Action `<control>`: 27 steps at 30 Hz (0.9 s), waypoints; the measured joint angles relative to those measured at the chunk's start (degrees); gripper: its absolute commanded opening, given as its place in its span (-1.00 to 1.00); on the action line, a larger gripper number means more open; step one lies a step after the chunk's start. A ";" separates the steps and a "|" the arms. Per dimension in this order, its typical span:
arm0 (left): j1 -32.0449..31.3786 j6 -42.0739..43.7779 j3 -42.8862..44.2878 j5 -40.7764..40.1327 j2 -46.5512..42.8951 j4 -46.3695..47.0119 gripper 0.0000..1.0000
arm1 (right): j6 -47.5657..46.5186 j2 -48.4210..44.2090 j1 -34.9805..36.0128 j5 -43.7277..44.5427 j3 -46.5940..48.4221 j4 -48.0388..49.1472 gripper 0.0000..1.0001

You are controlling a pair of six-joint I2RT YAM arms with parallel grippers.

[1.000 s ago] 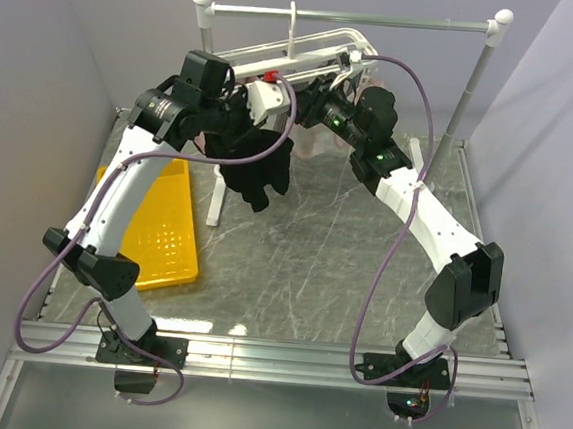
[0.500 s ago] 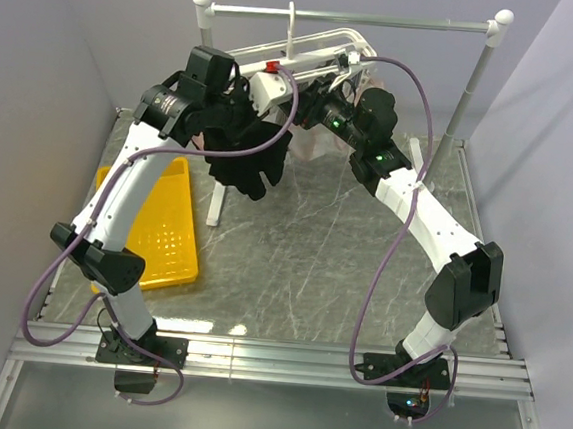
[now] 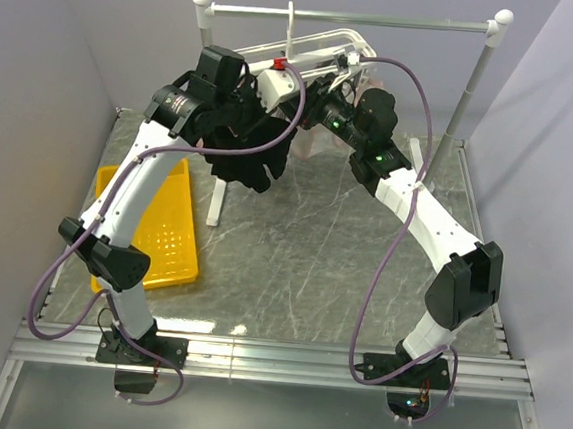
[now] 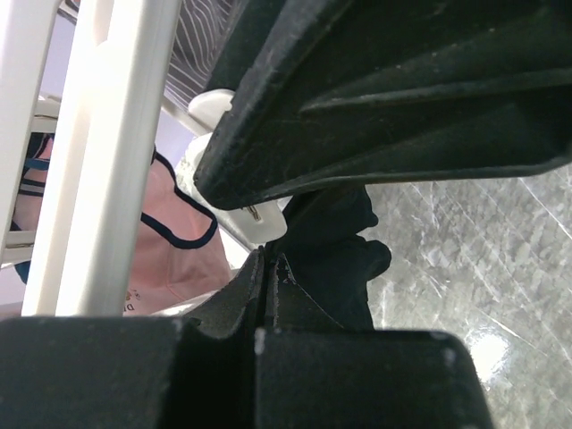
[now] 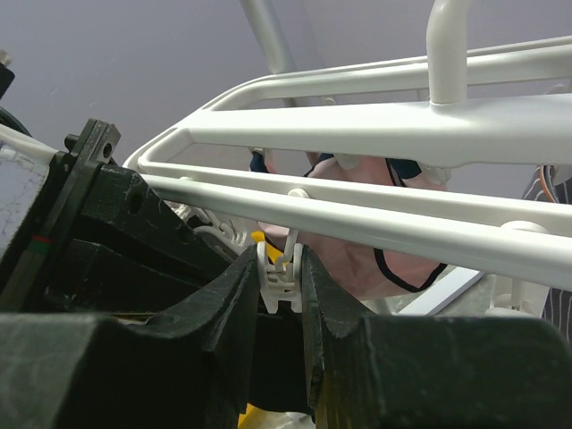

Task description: Clip the underwear to the hanger

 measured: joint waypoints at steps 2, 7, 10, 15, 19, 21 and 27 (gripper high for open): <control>-0.07 -0.09 0.00 -0.48 0.04 0.17 -1.00 | -0.15 0.00 -0.02 -0.04 0.00 0.11 -1.00; -0.15 -0.07 -0.02 -0.90 0.04 0.98 -0.99 | -0.66 0.00 -0.02 -0.44 -0.11 0.48 -1.00; -0.20 0.07 -0.44 -0.87 -0.11 1.73 -0.99 | -1.27 -0.02 -0.02 -0.85 -0.74 1.62 -1.00; -0.35 0.20 -1.27 -0.90 -0.33 2.56 -1.00 | -2.25 -0.02 -0.24 -1.64 -1.62 3.21 -1.00; -0.37 0.35 -1.46 -0.85 -0.55 3.19 -0.99 | -2.95 -0.02 -0.35 -2.23 -1.73 3.76 -1.00; -0.37 0.70 -2.43 -0.83 -1.09 3.87 -0.99 | -3.41 -0.02 -0.35 -2.58 -1.73 3.82 -1.00; -0.37 1.31 -3.74 -0.74 -1.84 5.29 -1.00 | -4.07 -0.02 -0.35 -3.28 -1.73 3.96 -1.00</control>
